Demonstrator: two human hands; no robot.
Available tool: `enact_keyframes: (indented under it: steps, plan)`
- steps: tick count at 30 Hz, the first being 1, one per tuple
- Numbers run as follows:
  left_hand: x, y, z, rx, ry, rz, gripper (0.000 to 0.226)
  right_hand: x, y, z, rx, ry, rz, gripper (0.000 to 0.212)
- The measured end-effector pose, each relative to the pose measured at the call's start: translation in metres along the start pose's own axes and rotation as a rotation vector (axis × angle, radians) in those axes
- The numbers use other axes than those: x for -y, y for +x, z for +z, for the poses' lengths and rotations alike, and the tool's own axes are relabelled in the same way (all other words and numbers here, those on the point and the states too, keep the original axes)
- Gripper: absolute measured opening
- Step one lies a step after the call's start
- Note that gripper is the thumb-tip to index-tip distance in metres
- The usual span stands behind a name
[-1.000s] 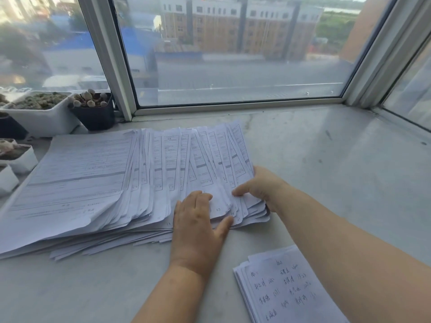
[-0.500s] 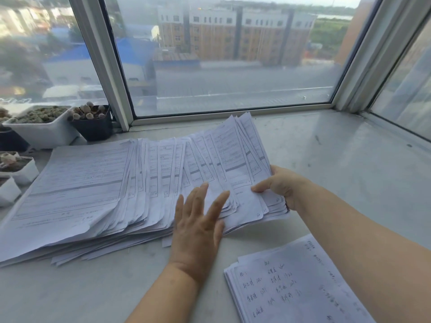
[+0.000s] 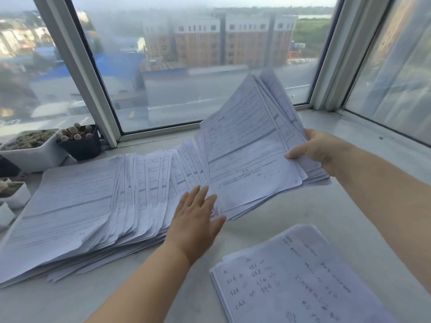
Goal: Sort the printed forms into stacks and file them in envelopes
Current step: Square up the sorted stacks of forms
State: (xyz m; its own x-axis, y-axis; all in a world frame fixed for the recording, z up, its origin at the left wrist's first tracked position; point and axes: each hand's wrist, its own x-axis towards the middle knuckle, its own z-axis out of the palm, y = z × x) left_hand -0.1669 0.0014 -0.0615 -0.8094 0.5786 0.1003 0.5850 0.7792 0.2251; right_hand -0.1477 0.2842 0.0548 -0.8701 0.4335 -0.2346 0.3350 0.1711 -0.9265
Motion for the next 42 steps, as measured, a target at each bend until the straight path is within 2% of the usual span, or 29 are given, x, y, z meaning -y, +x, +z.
enact_keyframes:
  steps: [3, 5, 7, 9, 12, 15, 18, 21, 25, 28, 30, 33, 35, 38, 42]
  plan:
    - [-0.014, -0.008, -0.028, -0.098, -0.542, -0.226, 0.081, 0.015, -0.039, -0.038, 0.016, 0.11, -0.017, 0.047]
    - [-0.022, -0.014, -0.056, -0.026, -1.076, -0.418, 0.088, 0.017, -0.073, -0.048, 0.084, 0.197, -0.031, 0.053]
    - [-0.019, -0.029, -0.082, 0.146, -1.561, -0.42, 0.086, 0.013, -0.11, -0.041, 0.163, 0.242, -0.05, 0.055]
    - [-0.006, -0.053, -0.103, 0.219, -1.746, -0.365, 0.076, 0.002, -0.146, -0.022, 0.235, 0.24, -0.073, 0.058]
    - [0.011, -0.104, -0.117, 0.167, -1.751, -0.295, 0.054, -0.021, -0.193, 0.02, 0.333, 0.299, -0.103, 0.052]
    - [0.018, -0.161, -0.122, -0.058, -1.622, -0.345, 0.038, -0.036, -0.231, 0.072, 0.367, 0.389, -0.122, 0.041]
    - [0.025, -0.206, -0.136, -0.22, -1.505, -0.264, 0.026, -0.036, -0.257, 0.115, 0.303, 0.441, -0.211, 0.038]
    - [0.043, -0.239, -0.147, -0.284, -1.469, -0.249, 0.04, -0.036, -0.276, 0.139, 0.304, 0.429, -0.284, 0.036]
    - [0.06, -0.27, -0.133, -0.289, -1.452, -0.367, 0.059, -0.053, -0.293, 0.162, 0.237, 0.474, -0.216, 0.048]
    - [0.06, -0.272, -0.124, -0.35, -1.462, -0.457, 0.052, -0.049, -0.302, 0.182, 0.169, 0.544, -0.172, 0.031]
    - [0.054, -0.266, -0.127, -0.426, -1.488, -0.456, 0.044, -0.038, -0.305, 0.189, 0.101, 0.514, -0.185, 0.021]
    - [0.05, -0.263, -0.136, -0.524, -1.482, -0.376, 0.044, -0.022, -0.309, 0.186, 0.042, 0.442, -0.248, 0.035]
    - [0.051, -0.267, -0.136, -0.532, -1.413, -0.35, 0.048, -0.019, -0.311, 0.179, 0.011, 0.402, -0.293, 0.048]
    - [0.051, -0.272, -0.13, -0.503, -1.351, -0.318, 0.051, -0.019, -0.313, 0.179, 0.042, 0.423, -0.335, 0.047]
    - [0.048, -0.265, -0.132, -0.551, -1.338, -0.312, 0.045, -0.011, -0.312, 0.186, 0.051, 0.377, -0.382, 0.049]
